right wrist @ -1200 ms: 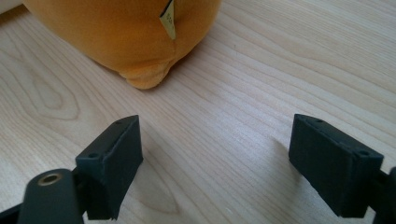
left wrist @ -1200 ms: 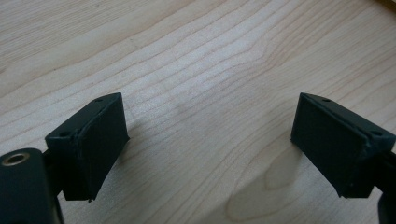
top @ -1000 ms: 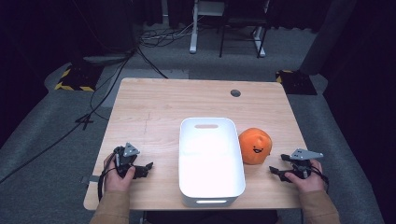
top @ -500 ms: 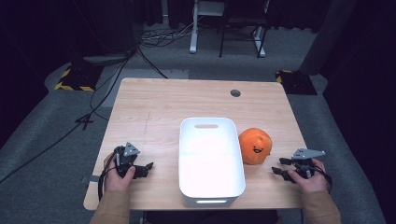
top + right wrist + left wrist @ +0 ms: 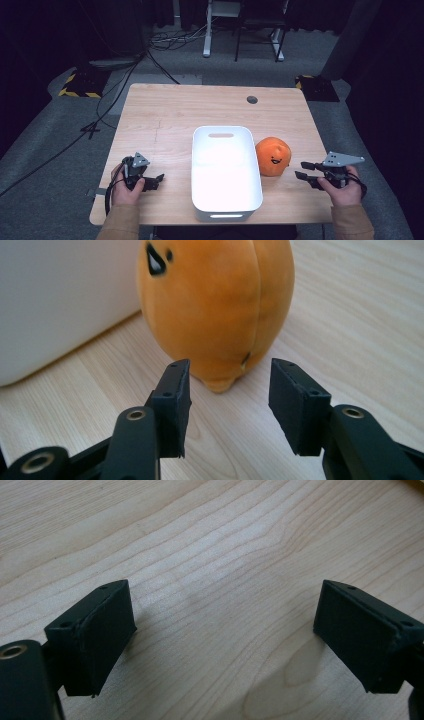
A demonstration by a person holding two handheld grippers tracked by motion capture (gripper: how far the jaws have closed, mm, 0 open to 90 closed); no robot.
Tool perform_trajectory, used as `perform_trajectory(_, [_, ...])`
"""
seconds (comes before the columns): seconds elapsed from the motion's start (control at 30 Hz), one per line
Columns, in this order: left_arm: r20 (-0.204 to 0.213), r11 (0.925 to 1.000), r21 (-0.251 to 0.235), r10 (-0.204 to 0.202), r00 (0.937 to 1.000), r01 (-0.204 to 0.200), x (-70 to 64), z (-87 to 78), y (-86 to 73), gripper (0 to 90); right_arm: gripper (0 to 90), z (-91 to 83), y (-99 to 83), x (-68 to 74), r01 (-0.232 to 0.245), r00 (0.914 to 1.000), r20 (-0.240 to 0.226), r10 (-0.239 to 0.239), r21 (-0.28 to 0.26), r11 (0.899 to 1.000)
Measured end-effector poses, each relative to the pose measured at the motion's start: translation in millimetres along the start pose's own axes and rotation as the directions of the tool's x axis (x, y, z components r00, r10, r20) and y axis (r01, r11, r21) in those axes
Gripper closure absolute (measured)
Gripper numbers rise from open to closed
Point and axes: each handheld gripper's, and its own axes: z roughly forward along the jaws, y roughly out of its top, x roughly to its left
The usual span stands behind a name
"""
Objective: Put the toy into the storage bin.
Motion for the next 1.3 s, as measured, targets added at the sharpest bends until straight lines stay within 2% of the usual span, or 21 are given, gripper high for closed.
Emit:
perform_trajectory(0.17, [0.0, 1.0, 0.0, 0.0, 1.0, 0.0, 0.0, 0.0, 0.0, 9.9, 52.2, -7.3, 16.9, 4.1, 0.024, 0.9996, -0.014, -0.025, -0.046, 0.999])
perform_trajectory(0.23, [0.0, 1.0, 0.0, 0.0, 1.0, 0.0, 0.0, 0.0, 0.0, 9.9, 52.2, -7.8, 18.3, 4.2, 0.028, 0.9994, -0.016, -0.029, -0.053, 0.998])
perform_trajectory(0.27, [0.0, 1.0, -0.001, 0.001, 1.0, -0.001, 0.0, 0.0, -0.1, 9.9, 52.2, -9.5, 25.4, 4.6, 0.038, 0.9989, -0.026, -0.04, -0.074, 0.997])
perform_trajectory(0.4, [0.0, 1.0, -0.001, 0.0, 1.0, 0.0, 0.0, 0.1, -0.1, 9.9, 52.2, -8.5, 33.4, 4.7, 0.049, 0.9978, -0.04, -0.054, -0.102, 0.994])
perform_trajectory(0.47, [0.0, 1.0, -0.001, 0.001, 1.0, -0.001, 0.0, 0.1, -0.1, 9.9, 52.2, -5.6, 39.1, 3.4, 0.04, 0.9969, -0.062, -0.048, -0.12, 0.992])
perform_trajectory(0.63, [-0.001, 1.0, 0.0, 0.0, 1.0, 0.0, 0.0, 0.0, 0.0, 9.9, 52.0, -4.5, 42.6, 2.5, 0.041, 0.9961, -0.071, -0.052, -0.146, 0.988])
perform_trajectory(0.73, [0.0, 1.0, 0.0, 0.0, 1.0, 0.0, 0.0, 0.0, 0.0, 9.9, 51.5, -1.6, 45.9, 1.1, 0.032, 0.9956, -0.08, -0.049, -0.205, 0.978])
perform_trajectory(0.77, [0.0, 1.0, 0.0, 0.0, 1.0, 0.0, 0.0, 0.0, 0.0, 9.9, 51.5, -1.6, 45.9, 1.1, 0.032, 0.9956, -0.08, -0.049, -0.205, 0.978])
perform_trajectory(0.87, [0.0, 1.0, -0.001, 0.001, 1.0, -0.001, 0.0, 0.1, -0.1, 9.9, 52.4, 3.5, 48.1, -1.8, 0.029, 0.9954, -0.081, -0.05, -0.244, 0.969])
perform_trajectory(0.97, [0.0, 1.0, 0.0, 0.0, 1.0, 0.0, -0.1, 0.0, 0.0, 9.9, 53.6, 12.6, 51.0, -7.2, 0.019, 0.9936, -0.102, -0.05, -0.283, 0.959])
perform_trajectory(1.23, [0.0, 1.0, 0.0, 0.0, 1.0, 0.0, -0.1, 0.0, 0.0, 9.9, 54.3, 31.9, 57.7, -11.0, 0.035, 0.9921, -0.107, -0.066, -0.27, 0.962])
perform_trajectory(1.27, [0.0, 1.0, -0.001, 0.0, 1.0, 0.0, -0.1, 0.1, -0.1, 9.9, 55.8, 35.2, 58.3, -11.9, 0.037, 0.9918, -0.108, -0.068, -0.262, 0.964])
perform_trajectory(1.3, [-0.001, 1.0, -0.001, 0.0, 1.0, 0.0, -0.1, 0.1, -0.1, 9.9, 61.3, 39.7, 58.7, -12.9, 0.044, 0.9919, -0.105, -0.072, -0.249, 0.967])
